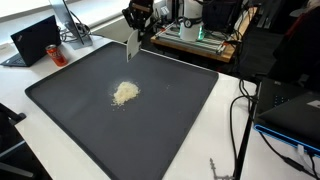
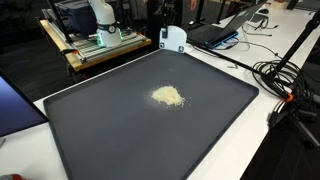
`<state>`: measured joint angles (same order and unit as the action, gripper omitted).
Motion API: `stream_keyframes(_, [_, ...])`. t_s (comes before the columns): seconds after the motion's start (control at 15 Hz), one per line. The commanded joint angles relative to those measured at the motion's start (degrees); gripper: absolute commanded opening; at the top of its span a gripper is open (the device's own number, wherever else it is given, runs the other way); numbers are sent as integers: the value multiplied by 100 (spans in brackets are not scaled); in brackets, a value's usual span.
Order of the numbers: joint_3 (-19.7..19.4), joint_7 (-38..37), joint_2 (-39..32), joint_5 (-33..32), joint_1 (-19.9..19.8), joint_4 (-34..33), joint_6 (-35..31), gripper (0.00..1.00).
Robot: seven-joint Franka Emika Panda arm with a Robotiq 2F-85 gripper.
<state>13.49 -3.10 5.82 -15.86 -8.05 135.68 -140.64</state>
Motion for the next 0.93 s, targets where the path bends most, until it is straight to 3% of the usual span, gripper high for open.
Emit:
stream_keyframes(0.0, [-186,-382,-303,-716,545,-328,214,1])
stream_keyframes(0.47, [-462,-1487,-1027,-2541,1020,-331,-704,1])
stream_keyframes(0.87, [-709,-2173,-1666,-3163,1520,-572,-702,1])
